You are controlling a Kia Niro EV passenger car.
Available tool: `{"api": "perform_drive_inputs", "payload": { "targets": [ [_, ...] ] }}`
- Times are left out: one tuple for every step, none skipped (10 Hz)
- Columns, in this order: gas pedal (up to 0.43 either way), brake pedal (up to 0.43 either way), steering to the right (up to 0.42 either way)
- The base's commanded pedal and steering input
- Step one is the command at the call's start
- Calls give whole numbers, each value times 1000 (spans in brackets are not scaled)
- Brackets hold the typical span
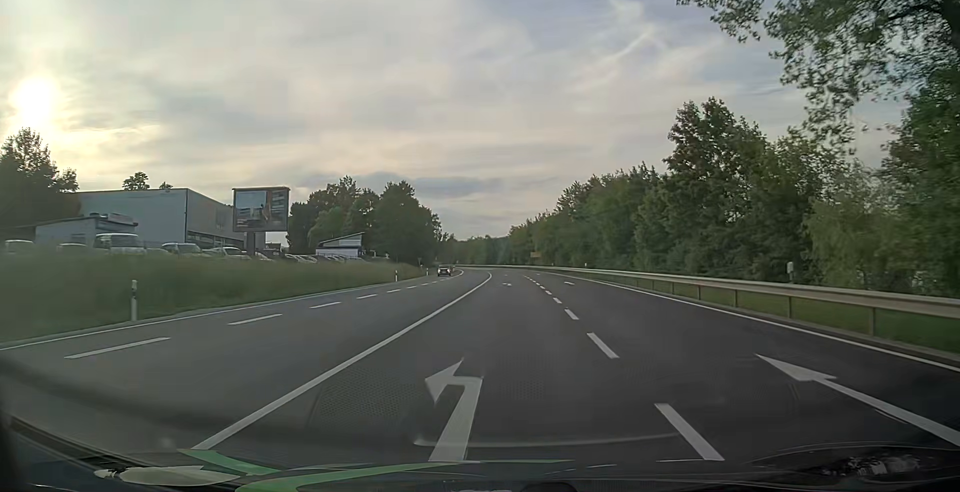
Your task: Follow the waypoints while adhering to traffic rules and regulations
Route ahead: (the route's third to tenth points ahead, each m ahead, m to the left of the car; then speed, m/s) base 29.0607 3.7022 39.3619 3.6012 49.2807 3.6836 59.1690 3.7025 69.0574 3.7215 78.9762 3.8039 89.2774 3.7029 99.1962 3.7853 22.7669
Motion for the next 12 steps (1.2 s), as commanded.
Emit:
{"api": "perform_drive_inputs", "payload": {
  "targets": [
    [0,299,10],
    [0,299,10],
    [0,299,10],
    [0,299,10],
    [0,293,10],
    [0,287,10],
    [0,262,9],
    [0,256,8],
    [0,256,8],
    [0,256,7],
    [0,256,7],
    [0,256,7]
  ]
}}
